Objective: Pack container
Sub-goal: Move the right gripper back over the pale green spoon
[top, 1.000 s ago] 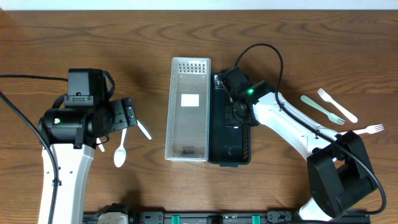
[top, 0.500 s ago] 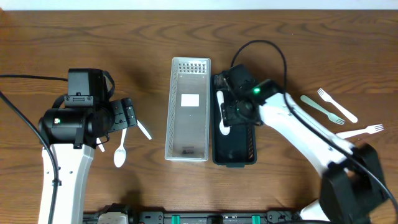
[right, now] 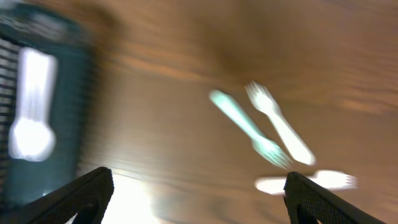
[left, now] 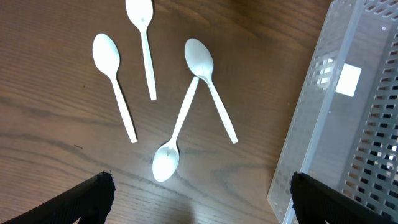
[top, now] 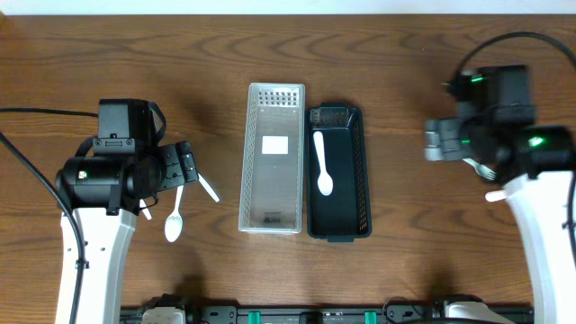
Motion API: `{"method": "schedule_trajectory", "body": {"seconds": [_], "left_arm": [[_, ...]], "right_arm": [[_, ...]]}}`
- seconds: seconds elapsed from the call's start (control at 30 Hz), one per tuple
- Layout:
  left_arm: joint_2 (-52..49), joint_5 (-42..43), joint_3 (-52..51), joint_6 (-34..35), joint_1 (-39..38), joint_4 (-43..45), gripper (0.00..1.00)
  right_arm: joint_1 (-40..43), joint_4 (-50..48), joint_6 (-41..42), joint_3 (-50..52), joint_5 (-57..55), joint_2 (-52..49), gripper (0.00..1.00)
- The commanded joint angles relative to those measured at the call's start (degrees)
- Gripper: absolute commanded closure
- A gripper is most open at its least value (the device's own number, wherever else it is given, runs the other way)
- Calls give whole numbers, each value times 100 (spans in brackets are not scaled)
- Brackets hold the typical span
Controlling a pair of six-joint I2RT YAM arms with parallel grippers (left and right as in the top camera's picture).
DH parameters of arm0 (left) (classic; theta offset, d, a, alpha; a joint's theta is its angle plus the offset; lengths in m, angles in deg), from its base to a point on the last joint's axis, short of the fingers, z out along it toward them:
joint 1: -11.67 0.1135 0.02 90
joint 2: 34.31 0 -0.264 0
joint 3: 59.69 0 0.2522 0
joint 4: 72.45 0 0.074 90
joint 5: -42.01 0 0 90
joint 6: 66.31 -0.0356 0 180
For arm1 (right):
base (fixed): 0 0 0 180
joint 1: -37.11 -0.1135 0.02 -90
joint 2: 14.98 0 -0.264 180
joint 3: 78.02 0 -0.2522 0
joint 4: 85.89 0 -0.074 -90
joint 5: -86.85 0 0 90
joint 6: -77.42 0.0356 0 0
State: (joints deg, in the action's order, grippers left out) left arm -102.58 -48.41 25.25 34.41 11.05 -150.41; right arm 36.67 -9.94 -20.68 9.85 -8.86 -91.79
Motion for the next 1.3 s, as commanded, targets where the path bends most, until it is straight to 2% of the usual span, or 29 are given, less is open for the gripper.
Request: {"method": "schedule_trajectory", "body": {"seconds": [0.0,0.1,0.3,0.5,0.67,1.27], "left_arm": [[-33,-72,94,57,31,-2,7],[-33,-72,94,55,31,0,7],[-33,-72,94,57,31,-2,7],[-33,-72,94,55,31,-4,7],[-33,-72,94,55,31,-2,8],[-33,-72,94,55,31,20,7]], "right_arm": [[911,-24,-2124,7,428,-369,12],[1392,-201,-3257,7,841,-761,13],[1635,-372,-4310,7,839,-1757,12],[1733,-737,-4343,7,837,-2946,16],[1731,-973,-4339,7,837,-3550,18],[1803,-1255,-4339,225,920,-3775,17]]}}
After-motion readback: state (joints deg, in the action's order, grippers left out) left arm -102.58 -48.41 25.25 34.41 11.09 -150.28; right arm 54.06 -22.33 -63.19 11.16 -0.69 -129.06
